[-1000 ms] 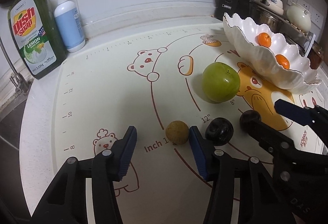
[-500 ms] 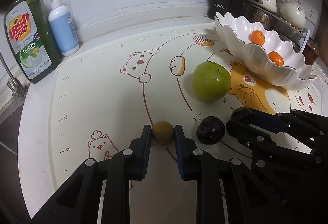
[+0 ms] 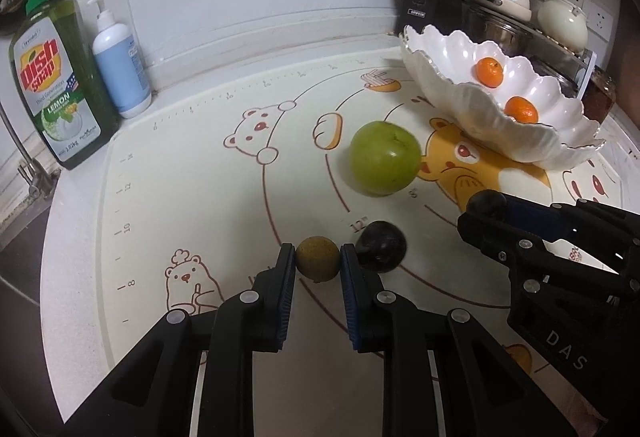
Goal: Organize fruits
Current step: 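Carry the dark plum and kiwi over the white bowl with both tools, then open both tools to drop the plum and kiwi into the bowl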
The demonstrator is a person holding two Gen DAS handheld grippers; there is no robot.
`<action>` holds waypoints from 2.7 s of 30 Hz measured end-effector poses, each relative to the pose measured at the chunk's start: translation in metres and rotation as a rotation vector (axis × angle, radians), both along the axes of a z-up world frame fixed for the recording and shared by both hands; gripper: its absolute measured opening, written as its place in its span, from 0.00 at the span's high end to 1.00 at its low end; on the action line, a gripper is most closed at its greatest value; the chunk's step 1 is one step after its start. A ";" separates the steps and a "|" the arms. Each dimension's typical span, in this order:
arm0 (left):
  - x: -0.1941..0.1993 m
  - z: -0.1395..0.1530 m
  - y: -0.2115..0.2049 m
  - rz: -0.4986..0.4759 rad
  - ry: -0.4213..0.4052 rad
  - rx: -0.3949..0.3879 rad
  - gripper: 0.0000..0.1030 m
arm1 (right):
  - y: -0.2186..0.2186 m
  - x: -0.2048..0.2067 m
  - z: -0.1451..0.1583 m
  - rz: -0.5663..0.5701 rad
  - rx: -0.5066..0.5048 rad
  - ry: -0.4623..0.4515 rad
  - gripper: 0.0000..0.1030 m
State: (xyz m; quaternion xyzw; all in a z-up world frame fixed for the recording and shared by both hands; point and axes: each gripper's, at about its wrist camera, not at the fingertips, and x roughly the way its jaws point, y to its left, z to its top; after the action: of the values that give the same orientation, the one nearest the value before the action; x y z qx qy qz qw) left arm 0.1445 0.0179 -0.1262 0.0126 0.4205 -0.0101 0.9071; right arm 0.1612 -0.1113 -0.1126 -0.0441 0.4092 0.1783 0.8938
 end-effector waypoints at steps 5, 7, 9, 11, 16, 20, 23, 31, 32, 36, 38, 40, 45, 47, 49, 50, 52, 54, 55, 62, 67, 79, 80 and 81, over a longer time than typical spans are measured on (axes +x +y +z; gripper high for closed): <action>-0.004 0.010 -0.010 -0.012 -0.016 0.012 0.78 | -0.009 -0.005 0.007 -0.015 0.013 -0.016 0.73; -0.005 0.013 -0.015 -0.019 -0.020 0.014 0.78 | -0.013 -0.007 0.010 -0.023 0.016 -0.021 0.73; -0.006 0.015 -0.019 -0.027 -0.022 0.015 0.78 | -0.018 -0.009 0.013 -0.032 0.021 -0.029 0.73; -0.006 0.020 -0.026 -0.037 -0.027 0.015 0.78 | -0.024 -0.010 0.017 -0.043 0.026 -0.037 0.73; -0.003 0.034 -0.043 -0.065 -0.049 0.019 0.78 | -0.042 -0.013 0.028 -0.078 0.037 -0.060 0.73; 0.002 0.046 -0.058 -0.089 -0.069 0.017 0.78 | -0.059 -0.013 0.038 -0.110 0.043 -0.080 0.73; 0.007 0.054 -0.070 -0.108 -0.082 0.016 0.78 | -0.074 -0.013 0.045 -0.136 0.044 -0.096 0.73; 0.022 0.076 -0.098 -0.145 -0.114 -0.003 0.78 | -0.105 -0.006 0.065 -0.200 0.046 -0.140 0.73; 0.024 0.078 -0.101 -0.147 -0.118 -0.003 0.78 | -0.109 -0.005 0.068 -0.207 0.046 -0.145 0.73; 0.032 0.084 -0.111 -0.159 -0.126 -0.003 0.78 | -0.121 0.000 0.075 -0.232 0.044 -0.161 0.73; 0.037 0.086 -0.116 -0.165 -0.129 -0.003 0.78 | -0.126 0.002 0.078 -0.244 0.041 -0.169 0.73; 0.042 0.087 -0.121 -0.171 -0.128 -0.001 0.78 | -0.130 0.004 0.081 -0.253 0.039 -0.177 0.73; 0.053 0.089 -0.130 -0.179 -0.129 0.004 0.78 | -0.140 0.010 0.086 -0.269 0.032 -0.194 0.73; 0.057 0.090 -0.133 -0.179 -0.131 0.005 0.78 | -0.143 0.014 0.087 -0.275 0.030 -0.197 0.73; 0.062 0.092 -0.135 -0.177 -0.136 0.004 0.78 | -0.146 0.018 0.087 -0.281 0.029 -0.200 0.73; 0.064 0.092 -0.136 -0.176 -0.137 0.003 0.78 | -0.148 0.020 0.087 -0.285 0.029 -0.201 0.73; 0.070 0.092 -0.138 -0.172 -0.138 0.003 0.78 | -0.151 0.025 0.087 -0.291 0.030 -0.199 0.73; 0.074 0.092 -0.139 -0.171 -0.138 0.004 0.78 | -0.153 0.028 0.087 -0.296 0.027 -0.199 0.73; 0.077 0.091 -0.141 -0.171 -0.138 0.006 0.78 | -0.154 0.030 0.086 -0.299 0.026 -0.199 0.73; 0.092 0.083 -0.143 -0.163 -0.122 0.008 0.78 | -0.162 0.047 0.079 -0.321 0.024 -0.184 0.73; 0.103 0.077 -0.144 -0.154 -0.112 0.010 0.78 | -0.165 0.059 0.070 -0.335 0.019 -0.165 0.73; 0.114 0.070 -0.147 -0.145 -0.100 0.014 0.69 | -0.168 0.072 0.058 -0.334 0.017 -0.140 0.72; 0.113 0.070 -0.147 -0.142 -0.102 0.013 0.63 | -0.168 0.072 0.058 -0.333 0.012 -0.142 0.72; 0.113 0.070 -0.146 -0.137 -0.105 0.015 0.61 | -0.167 0.072 0.058 -0.331 0.008 -0.144 0.71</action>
State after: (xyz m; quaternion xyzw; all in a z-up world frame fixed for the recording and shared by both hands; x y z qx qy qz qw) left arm 0.2571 -0.1286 -0.0561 0.0487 0.3706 -0.0681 0.9250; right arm 0.2334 -0.2784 -0.0548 0.0147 0.3453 0.0265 0.9380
